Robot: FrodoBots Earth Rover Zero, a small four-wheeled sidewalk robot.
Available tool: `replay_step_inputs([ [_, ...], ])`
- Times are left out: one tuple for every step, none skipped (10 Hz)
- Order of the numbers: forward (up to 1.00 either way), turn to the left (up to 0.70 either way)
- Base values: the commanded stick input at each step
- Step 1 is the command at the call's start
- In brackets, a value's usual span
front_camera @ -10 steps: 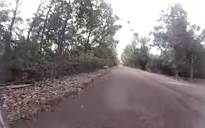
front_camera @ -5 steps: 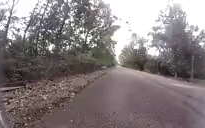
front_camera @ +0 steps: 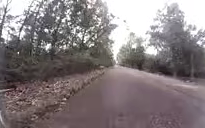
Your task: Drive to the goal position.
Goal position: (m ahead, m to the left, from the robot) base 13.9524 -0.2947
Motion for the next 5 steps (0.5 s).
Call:
replay_step_inputs([
  [0.7, -0.19],
  [0.7, -0.1],
  [0.7, 0.0],
  [0.7, -0.04],
  [0.7, -0.1],
])
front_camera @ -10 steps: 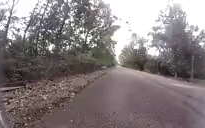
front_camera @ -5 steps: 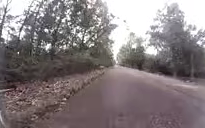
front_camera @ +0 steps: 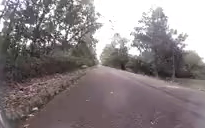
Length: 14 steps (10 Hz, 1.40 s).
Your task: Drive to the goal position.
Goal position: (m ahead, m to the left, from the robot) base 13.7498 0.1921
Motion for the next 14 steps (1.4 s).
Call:
replay_step_inputs([
  [0.7, -0.1],
  [0.7, -0.1],
  [0.7, -0.1],
  [0.7, -0.08],
  [0.7, -0.02],
  [0.7, 0.0],
  [0.7, 0.0],
  [0.7, 0.0],
  [0.7, 0.0],
  [0.7, 0.19],
  [0.7, 0.34],
  [0.7, 0.28],
  [0.7, 0.22],
  [0.7, 0.17],
])
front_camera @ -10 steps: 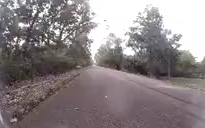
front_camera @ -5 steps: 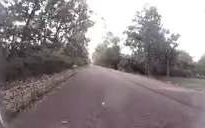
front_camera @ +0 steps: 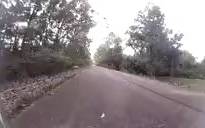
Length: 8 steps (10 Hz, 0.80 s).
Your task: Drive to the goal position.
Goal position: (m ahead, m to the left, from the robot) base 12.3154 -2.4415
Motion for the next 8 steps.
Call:
replay_step_inputs([
  [0.7, 0.11],
  [0.7, 0.09],
  [0.7, 0.07],
  [0.7, 0.05],
  [0.7, 0.03],
  [0.7, 0.02],
  [0.7, 0.02],
  [0.7, 0.02],
])
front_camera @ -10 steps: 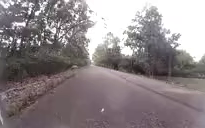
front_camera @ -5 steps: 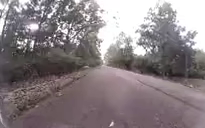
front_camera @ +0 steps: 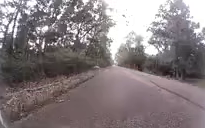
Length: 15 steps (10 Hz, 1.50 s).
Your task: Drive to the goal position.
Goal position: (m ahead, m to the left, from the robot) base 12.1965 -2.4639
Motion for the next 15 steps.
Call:
replay_step_inputs([
  [0.7, 0.02],
  [0.7, 0.02],
  [0.7, 0.0],
  [0.7, 0.0],
  [0.7, 0.0],
  [0.7, 0.0],
  [0.7, 0.0],
  [0.7, 0.0],
  [0.7, 0.0],
  [0.7, 0.0],
  [0.7, 0.0],
  [0.7, 0.0],
  [0.7, 0.0],
  [0.7, 0.0],
  [0.7, 0.0],
])
